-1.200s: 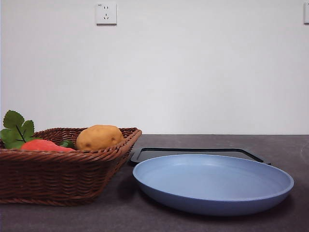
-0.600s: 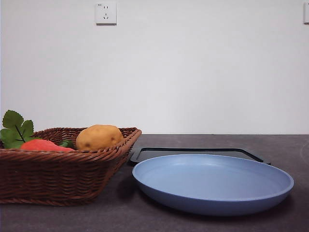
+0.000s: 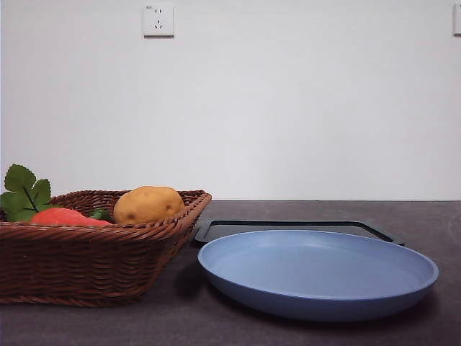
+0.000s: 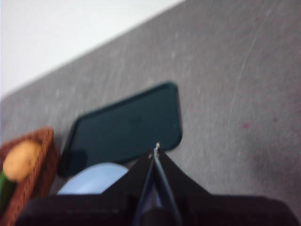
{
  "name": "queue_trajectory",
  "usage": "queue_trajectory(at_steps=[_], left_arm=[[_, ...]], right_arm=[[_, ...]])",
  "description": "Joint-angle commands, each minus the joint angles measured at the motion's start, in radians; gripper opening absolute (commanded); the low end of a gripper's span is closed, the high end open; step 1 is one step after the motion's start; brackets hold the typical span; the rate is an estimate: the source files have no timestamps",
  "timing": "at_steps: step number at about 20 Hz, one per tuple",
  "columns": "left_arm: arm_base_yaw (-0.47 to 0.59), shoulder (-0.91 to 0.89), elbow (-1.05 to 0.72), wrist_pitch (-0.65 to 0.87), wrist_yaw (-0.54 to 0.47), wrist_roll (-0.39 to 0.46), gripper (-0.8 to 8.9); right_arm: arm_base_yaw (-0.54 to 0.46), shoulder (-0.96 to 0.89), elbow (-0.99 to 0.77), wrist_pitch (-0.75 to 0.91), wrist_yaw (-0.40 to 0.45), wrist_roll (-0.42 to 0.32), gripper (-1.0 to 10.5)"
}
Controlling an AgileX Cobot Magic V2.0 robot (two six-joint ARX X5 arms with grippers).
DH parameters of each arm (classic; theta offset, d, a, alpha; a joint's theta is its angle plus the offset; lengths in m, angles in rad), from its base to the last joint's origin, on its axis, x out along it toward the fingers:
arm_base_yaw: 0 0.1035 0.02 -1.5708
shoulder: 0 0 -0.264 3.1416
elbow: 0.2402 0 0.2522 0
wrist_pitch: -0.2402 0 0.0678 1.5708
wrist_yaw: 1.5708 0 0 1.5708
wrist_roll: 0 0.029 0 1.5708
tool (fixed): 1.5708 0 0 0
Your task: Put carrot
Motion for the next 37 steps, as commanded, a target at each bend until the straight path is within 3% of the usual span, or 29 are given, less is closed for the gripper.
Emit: queue_trajectory(at_steps=[1,4,7,9,13,18,23,29,32,34,37], left_arm=[[-0.001,0.112,0.069,-0.008,0.064,0.079,0.07],[-0.005,0.229,0.138,-0.041,0.157,0.134,0.07],[-0.017,0.366,0.237,-0.173,0.241,0.222,0.07],[-0.032,0.443,0.304,-0.288,0.256,0.296,0.07],[-0.056,0.49,0.349,-0.318,0.261,0.318,0.08],[-0.072,0.49,0.349,-0.304,0.266,0.317,0.09],[-0.072,0.49,0.349,-0.304,0.282,0.318,0.1],[-0.072,0.49,0.349,-0.303,0.28,0.318,0.1],[-0.072,0.49,0.349,-0.301,0.281,0.318,0.1],[-0.073,0.49,0.349,-0.301,0.283,0.318,0.14],[-0.074,0.49,0.349,-0.307,0.286,0.311,1.23]], right_arm=[[0.0,0.098,0.065,-0.029,-0.058,-0.047,0.1],[0.0,0.214,0.122,-0.078,-0.148,-0.073,0.1],[0.0,0.36,0.176,-0.164,-0.217,-0.153,0.1],[0.0,0.455,0.185,-0.197,-0.259,-0.163,0.1],[0.006,0.614,0.185,-0.192,-0.328,-0.166,0.2],[0.05,0.768,0.185,-0.108,-0.33,-0.166,1.9],[0.109,0.89,0.185,0.036,-0.329,-0.154,2.0],[0.134,1.024,0.185,0.113,-0.329,-0.098,1.8],[0.134,1.035,0.185,0.115,-0.325,-0.099,0.3],[0.133,1.034,0.185,0.117,-0.328,-0.098,0.1],[0.133,1.03,0.185,0.116,-0.33,-0.098,0.1]])
